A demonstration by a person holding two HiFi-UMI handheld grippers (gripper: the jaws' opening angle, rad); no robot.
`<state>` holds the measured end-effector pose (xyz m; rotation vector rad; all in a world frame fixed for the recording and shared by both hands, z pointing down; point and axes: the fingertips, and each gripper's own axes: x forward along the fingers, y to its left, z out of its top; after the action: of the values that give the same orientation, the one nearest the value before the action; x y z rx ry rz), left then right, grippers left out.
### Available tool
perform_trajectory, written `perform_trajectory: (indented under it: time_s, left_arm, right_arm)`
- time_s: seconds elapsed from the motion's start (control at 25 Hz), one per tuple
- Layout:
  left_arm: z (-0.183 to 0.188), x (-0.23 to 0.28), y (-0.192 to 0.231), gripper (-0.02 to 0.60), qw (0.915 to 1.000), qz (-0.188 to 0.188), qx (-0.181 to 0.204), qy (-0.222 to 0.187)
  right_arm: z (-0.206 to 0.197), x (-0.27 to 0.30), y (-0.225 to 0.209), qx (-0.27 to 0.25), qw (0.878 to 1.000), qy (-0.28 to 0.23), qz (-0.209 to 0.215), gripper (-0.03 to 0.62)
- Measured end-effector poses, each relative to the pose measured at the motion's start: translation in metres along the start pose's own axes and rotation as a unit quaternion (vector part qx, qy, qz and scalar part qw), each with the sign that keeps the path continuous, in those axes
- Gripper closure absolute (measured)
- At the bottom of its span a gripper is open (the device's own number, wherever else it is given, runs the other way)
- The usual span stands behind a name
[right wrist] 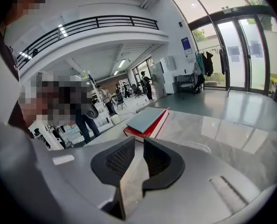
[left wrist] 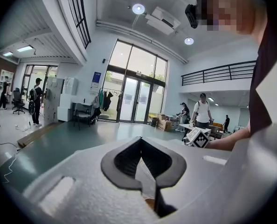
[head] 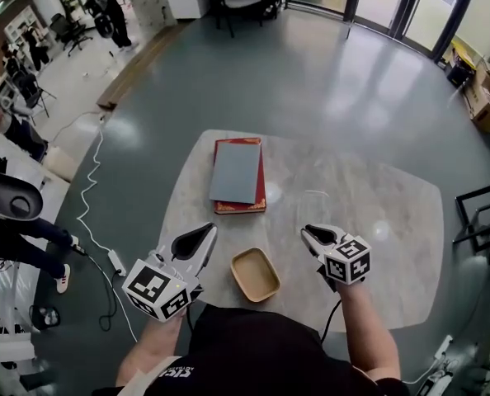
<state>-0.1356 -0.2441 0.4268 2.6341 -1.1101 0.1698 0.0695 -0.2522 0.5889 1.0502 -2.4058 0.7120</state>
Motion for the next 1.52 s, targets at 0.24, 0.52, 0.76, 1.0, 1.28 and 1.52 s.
perform_trajectory:
  time_s: [0.24, 0.52, 0.76, 1.0, 1.28, 1.52]
  left_arm:
    - [-0.001, 0.017, 0.017, 0.578, 0.9997, -0.023, 0.001, 0.007]
    - [-0.022, 0.022, 0.035, 0.578, 0.9985, -0.042, -0.021, 0.027]
    - [-0.03, 0.018, 0.052, 0.578, 0.9981, -0.036, -0.037, 0.034]
    - [-0.042, 0.015, 0.067, 0.578, 0.9972, -0.03, -0.055, 0.041]
    - [-0.055, 0.017, 0.073, 0.578, 0.9958, -0.033, -0.072, 0.047]
    - [-0.061, 0.019, 0.077, 0.578, 0.9947, -0.032, -0.086, 0.048]
  right_arm:
    - [-0.026, 0.045, -0.026, 0.028, 0.998, 0.057, -0.02, 0.52]
    - [-0.073, 0.094, -0.065, 0.033, 0.986, 0.151, -0.057, 0.506]
    - [-0.085, 0.113, -0.088, 0.04, 0.978, 0.176, -0.101, 0.474]
    - [-0.095, 0.122, -0.098, 0.028, 0.971, 0.2, -0.125, 0.467]
    - [-0.103, 0.129, -0.111, 0.024, 0.965, 0.209, -0.156, 0.475]
    - [-0.102, 0.129, -0.119, 0.024, 0.963, 0.204, -0.175, 0.548]
